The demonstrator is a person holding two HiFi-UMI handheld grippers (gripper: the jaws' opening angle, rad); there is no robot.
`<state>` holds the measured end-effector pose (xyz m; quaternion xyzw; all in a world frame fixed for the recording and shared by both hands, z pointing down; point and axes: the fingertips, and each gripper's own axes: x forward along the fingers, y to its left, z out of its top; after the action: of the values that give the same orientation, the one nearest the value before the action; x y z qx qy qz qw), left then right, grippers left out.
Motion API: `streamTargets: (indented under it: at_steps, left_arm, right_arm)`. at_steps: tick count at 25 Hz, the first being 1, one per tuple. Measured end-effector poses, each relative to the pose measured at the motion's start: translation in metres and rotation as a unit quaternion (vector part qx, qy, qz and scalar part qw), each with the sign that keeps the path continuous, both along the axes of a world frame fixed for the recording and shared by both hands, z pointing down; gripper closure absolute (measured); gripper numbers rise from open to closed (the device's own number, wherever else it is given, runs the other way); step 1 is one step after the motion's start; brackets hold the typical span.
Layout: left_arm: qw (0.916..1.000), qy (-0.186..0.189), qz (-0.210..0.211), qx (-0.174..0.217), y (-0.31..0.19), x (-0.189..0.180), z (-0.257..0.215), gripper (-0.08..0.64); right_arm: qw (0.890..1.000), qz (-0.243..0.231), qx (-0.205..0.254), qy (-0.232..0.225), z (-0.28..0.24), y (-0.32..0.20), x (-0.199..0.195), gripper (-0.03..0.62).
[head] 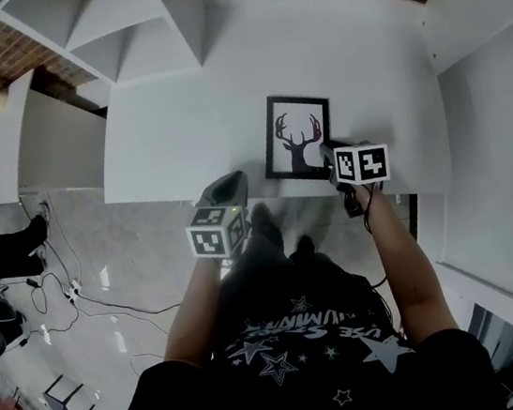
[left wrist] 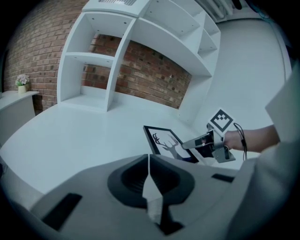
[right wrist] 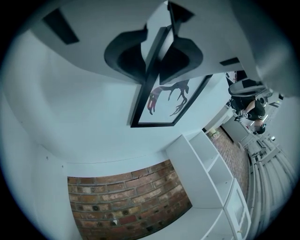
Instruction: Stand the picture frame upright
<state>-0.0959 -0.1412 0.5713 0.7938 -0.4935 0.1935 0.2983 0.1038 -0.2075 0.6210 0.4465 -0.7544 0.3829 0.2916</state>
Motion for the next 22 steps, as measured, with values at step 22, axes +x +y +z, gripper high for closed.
streamTargets:
  at_steps: [22]
  left_arm:
    - [0.9951,0.035,0.030,-0.088,0.080,0.043,0.017,0.537]
  right_arm:
    - [1.000,-0.012,-0.020,-0.002,-0.001,0.083,0.010,0.499]
